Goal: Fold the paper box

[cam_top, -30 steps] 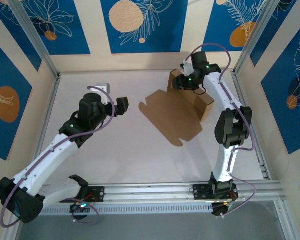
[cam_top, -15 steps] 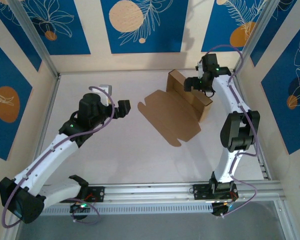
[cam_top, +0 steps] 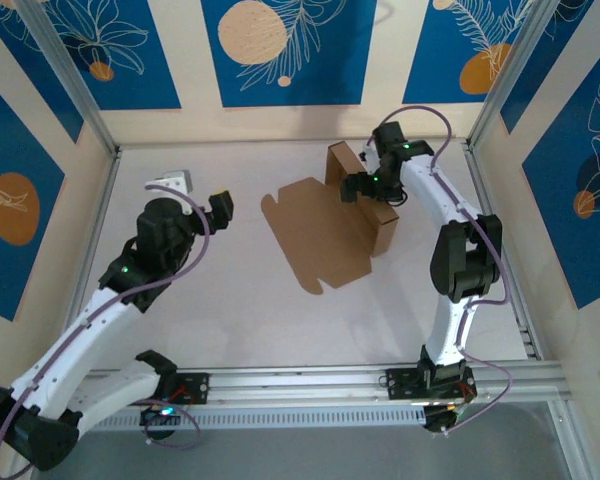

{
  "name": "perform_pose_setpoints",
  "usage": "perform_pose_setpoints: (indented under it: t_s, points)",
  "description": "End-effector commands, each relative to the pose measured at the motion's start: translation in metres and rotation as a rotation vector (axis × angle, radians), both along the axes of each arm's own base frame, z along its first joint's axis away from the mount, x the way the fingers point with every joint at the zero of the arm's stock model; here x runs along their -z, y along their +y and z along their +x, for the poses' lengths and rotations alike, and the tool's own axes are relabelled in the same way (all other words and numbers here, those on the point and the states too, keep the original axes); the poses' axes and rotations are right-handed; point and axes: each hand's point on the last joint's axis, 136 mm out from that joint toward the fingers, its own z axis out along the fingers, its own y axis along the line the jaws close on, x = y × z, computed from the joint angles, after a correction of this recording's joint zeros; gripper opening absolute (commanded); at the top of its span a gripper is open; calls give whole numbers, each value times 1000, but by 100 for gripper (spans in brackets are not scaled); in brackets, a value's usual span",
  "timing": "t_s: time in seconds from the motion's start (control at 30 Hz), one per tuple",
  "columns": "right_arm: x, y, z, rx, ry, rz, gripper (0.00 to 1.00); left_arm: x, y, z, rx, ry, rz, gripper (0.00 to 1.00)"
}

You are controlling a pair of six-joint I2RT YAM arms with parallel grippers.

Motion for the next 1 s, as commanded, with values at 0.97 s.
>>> perform_pose_setpoints:
  t_s: [0.97]
  points:
    - [93, -4, -72, 543, 290, 508, 90, 7, 20, 0, -91, -17, 36, 100]
